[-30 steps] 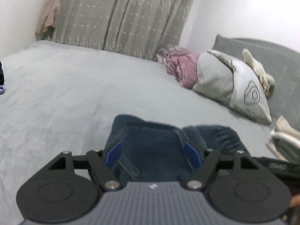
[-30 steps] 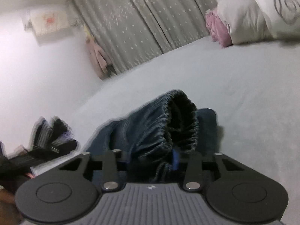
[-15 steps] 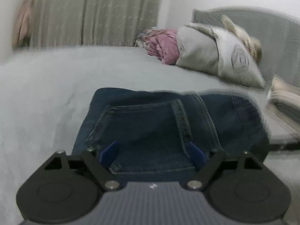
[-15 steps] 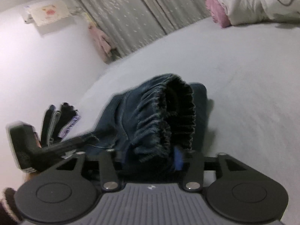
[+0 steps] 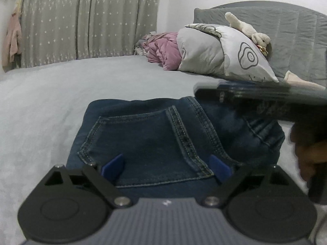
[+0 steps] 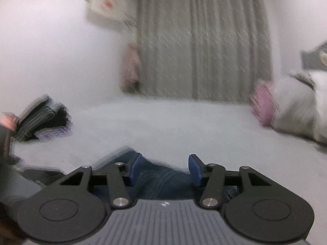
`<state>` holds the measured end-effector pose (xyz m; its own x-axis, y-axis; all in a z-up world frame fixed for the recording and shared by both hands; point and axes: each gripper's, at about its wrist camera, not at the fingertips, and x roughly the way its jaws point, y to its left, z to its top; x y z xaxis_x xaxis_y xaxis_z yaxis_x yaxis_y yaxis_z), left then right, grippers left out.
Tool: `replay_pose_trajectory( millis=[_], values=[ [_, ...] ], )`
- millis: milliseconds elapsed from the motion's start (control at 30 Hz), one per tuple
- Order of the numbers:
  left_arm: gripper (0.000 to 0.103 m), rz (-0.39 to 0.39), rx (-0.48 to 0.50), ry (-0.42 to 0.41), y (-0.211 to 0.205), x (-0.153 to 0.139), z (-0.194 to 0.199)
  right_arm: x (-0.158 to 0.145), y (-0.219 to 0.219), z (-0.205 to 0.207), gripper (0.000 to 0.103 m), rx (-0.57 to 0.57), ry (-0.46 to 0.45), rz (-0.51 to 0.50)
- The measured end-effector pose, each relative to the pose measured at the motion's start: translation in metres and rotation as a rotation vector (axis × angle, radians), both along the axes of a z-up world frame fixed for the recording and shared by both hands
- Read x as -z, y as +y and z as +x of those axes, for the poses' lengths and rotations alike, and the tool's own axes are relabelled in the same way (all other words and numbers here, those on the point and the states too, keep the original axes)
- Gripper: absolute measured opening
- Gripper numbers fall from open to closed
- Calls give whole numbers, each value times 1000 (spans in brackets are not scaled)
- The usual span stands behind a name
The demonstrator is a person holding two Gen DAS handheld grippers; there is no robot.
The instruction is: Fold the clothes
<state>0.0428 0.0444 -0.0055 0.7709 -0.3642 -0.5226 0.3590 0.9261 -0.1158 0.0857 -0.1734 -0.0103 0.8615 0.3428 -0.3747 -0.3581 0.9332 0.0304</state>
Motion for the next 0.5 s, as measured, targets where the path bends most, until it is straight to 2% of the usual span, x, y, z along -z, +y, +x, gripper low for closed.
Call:
replay_pose_trajectory(
  millis=[33, 100, 133, 200, 267, 300, 367, 400, 500],
  values=[
    [93, -1, 10, -3, -1, 1, -1, 8, -4, 8, 22, 23, 32, -8],
    [96, 0, 22, -7, -2, 1, -1, 32, -17, 18, 22, 49, 84, 15],
    [98, 10, 28, -8, -3, 2, 0, 34, -16, 16, 22, 52, 73, 7],
    [99, 4, 29, -1, -2, -1, 3, 32, 2, 7, 27, 55, 19, -81],
    [99, -28, 15, 12, 2, -8, 5, 26, 8, 1, 30, 52, 0, -99],
    [97, -48, -5, 12, 5, -11, 5, 23, 10, 0, 36, 51, -3, -96],
    [94, -89, -49, 9, 13, -18, 6, 13, 13, -6, 56, 33, 4, -62],
    [92, -95, -76, 8, 16, -20, 6, 10, 15, -10, 71, 36, 6, -62],
    [91, -70, -148, 0, 23, -25, 7, 4, 14, -22, 72, 52, 17, -77]
  ],
)
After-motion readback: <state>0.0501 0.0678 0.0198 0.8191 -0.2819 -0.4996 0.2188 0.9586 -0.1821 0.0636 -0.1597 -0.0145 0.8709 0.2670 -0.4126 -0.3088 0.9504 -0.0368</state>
